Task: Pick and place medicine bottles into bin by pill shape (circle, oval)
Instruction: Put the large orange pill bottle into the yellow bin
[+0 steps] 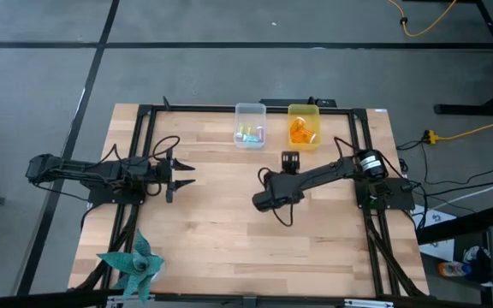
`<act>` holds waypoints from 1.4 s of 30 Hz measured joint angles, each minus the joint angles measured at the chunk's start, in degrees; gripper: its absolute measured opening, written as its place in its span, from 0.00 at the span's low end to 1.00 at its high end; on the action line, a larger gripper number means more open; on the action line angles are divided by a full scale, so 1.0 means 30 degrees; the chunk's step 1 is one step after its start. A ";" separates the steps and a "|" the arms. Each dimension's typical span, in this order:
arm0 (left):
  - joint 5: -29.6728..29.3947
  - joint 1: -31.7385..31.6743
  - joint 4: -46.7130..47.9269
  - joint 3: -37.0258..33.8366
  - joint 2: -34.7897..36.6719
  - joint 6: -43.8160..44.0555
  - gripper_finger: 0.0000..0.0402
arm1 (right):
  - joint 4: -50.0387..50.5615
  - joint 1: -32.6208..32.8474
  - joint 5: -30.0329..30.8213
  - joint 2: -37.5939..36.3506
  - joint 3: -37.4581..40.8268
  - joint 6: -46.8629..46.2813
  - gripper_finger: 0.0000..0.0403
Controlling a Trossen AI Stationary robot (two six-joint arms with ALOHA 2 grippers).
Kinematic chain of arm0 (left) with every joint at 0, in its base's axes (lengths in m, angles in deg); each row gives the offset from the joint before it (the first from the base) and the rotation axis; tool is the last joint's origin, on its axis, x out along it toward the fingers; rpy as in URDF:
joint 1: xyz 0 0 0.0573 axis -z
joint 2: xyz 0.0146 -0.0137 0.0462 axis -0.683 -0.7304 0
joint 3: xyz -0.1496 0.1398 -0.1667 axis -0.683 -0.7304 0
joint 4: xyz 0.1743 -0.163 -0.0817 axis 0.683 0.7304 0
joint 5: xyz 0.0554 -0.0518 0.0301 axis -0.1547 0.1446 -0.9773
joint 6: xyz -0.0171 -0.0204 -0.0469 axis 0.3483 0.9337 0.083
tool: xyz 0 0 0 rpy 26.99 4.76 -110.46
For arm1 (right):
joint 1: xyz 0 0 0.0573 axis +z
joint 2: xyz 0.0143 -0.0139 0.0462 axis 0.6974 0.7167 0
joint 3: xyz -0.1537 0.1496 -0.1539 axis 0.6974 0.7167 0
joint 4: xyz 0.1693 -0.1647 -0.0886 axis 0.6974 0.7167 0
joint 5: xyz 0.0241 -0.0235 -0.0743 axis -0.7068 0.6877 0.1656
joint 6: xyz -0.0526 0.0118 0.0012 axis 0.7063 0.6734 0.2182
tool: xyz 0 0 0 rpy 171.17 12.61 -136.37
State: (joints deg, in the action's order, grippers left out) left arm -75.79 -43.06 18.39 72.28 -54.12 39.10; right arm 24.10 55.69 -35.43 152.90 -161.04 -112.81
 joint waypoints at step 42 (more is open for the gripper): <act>-0.0007 0.0003 0.0000 0.0002 0.0001 -0.0855 0.47 | -2.4191 -1.4917 -0.7120 -1.4474 1.6378 0.1014 0.51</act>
State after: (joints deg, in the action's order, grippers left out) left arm -75.82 -43.05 18.39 72.29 -54.12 36.53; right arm -48.47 10.94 -56.79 109.48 -111.90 -109.77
